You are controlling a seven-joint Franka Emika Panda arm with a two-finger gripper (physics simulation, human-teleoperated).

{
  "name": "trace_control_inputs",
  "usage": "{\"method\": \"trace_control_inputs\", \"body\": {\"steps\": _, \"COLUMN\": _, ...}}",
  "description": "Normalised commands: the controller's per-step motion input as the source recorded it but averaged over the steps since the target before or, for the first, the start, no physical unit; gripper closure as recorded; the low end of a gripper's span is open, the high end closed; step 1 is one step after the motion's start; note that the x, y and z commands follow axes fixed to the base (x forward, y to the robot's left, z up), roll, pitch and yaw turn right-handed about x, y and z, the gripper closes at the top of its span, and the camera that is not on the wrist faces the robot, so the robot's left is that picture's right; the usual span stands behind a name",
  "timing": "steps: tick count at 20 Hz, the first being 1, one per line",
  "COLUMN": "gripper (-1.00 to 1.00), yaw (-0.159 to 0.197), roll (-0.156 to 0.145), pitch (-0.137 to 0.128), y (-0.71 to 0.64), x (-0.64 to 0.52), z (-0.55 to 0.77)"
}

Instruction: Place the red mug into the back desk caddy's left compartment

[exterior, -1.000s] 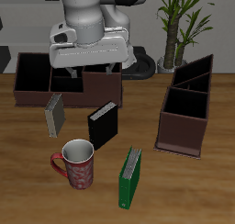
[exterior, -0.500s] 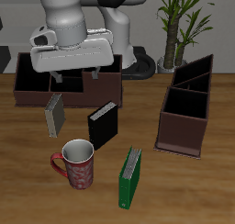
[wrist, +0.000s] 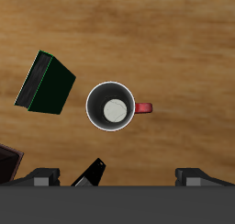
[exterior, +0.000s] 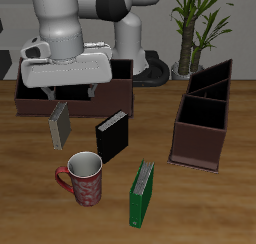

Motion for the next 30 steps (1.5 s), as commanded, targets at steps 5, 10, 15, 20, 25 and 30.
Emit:
{"method": "trace_control_inputs", "body": {"steps": 5, "gripper": -1.00, "yaw": 0.015, "roll": -0.021, "pitch": -0.009, "y": -0.03, "x": 0.10, "z": -0.30}}
{"method": "trace_control_inputs", "body": {"steps": 10, "gripper": -1.00, "yaw": 0.034, "roll": -0.047, "pitch": -0.031, "y": 0.10, "x": 0.09, "z": -0.17}}
{"method": "trace_control_inputs", "body": {"steps": 15, "gripper": -1.00, "yaw": 0.012, "roll": -0.004, "pitch": -0.013, "y": 0.16, "x": 0.07, "z": -0.10}}
{"method": "trace_control_inputs", "body": {"steps": 20, "gripper": -1.00, "yaw": 0.052, "roll": -0.026, "pitch": -0.026, "y": 0.09, "x": 0.10, "z": -0.15}}
{"method": "trace_control_inputs", "body": {"steps": 25, "gripper": -1.00, "yaw": -0.005, "roll": -0.018, "pitch": 0.000, "y": 0.01, "x": 0.10, "z": -0.15}}
{"method": "trace_control_inputs", "body": {"steps": 30, "gripper": -1.00, "yaw": 0.011, "roll": -0.042, "pitch": -0.002, "y": 0.09, "x": 0.10, "z": -0.23}}
